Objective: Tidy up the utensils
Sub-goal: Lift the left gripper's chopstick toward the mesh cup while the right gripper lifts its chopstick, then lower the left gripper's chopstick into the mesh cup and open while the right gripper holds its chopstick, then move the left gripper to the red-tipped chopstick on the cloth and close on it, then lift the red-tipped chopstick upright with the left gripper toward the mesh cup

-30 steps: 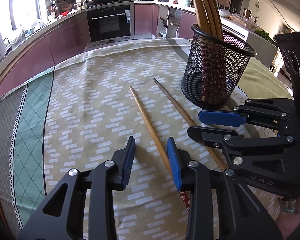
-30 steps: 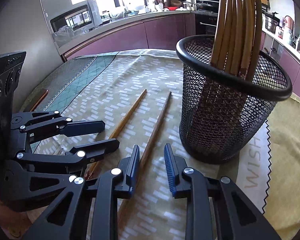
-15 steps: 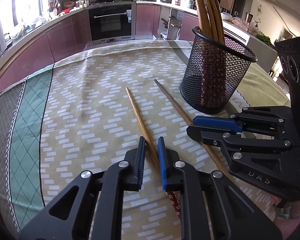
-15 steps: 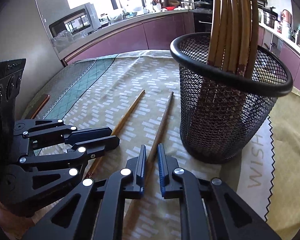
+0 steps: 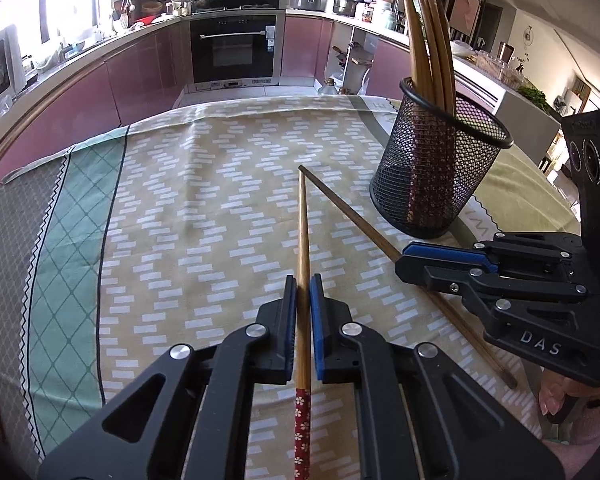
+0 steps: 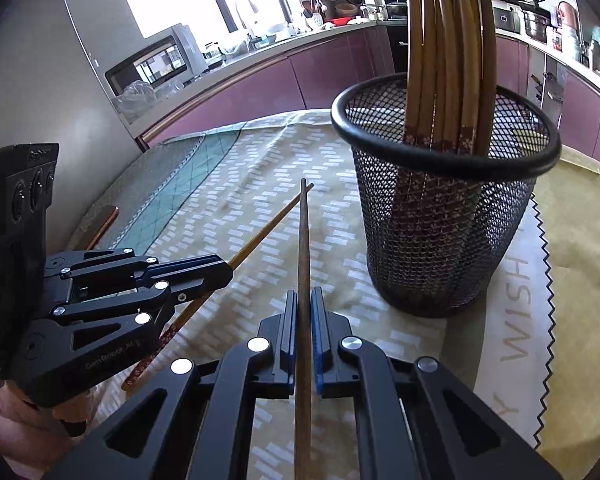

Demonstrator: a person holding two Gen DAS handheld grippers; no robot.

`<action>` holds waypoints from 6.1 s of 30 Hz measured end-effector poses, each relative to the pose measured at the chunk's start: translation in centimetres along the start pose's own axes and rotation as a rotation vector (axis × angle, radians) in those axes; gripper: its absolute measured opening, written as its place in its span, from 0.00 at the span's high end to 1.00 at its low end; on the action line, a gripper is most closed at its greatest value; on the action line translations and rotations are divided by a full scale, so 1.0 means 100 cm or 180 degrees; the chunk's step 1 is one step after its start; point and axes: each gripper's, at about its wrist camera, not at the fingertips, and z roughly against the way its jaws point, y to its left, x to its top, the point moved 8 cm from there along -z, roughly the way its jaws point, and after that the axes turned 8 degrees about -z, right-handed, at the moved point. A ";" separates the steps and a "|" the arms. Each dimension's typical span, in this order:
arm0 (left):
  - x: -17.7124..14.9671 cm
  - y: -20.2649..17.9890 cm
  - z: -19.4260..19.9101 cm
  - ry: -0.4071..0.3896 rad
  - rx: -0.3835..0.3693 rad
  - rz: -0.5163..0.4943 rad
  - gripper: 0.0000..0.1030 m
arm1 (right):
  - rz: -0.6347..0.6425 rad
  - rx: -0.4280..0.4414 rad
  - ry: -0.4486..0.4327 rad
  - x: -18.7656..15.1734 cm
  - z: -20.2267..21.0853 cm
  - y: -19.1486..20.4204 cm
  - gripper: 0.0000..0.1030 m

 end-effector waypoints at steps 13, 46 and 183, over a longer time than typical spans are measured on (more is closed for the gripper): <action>0.009 0.001 0.035 -0.0242 -0.0173 0.0117 0.93 | 0.0020 0.0292 -0.0295 0.008 0.044 0.011 0.94; 0.050 -0.023 0.093 -0.0796 -0.0466 0.0077 0.93 | 0.0068 0.0376 -0.0858 0.032 0.114 0.009 0.94; 0.032 -0.033 -0.028 0.0099 -0.0030 -0.0187 0.93 | -0.0067 0.0324 -0.0946 0.047 0.115 -0.033 0.94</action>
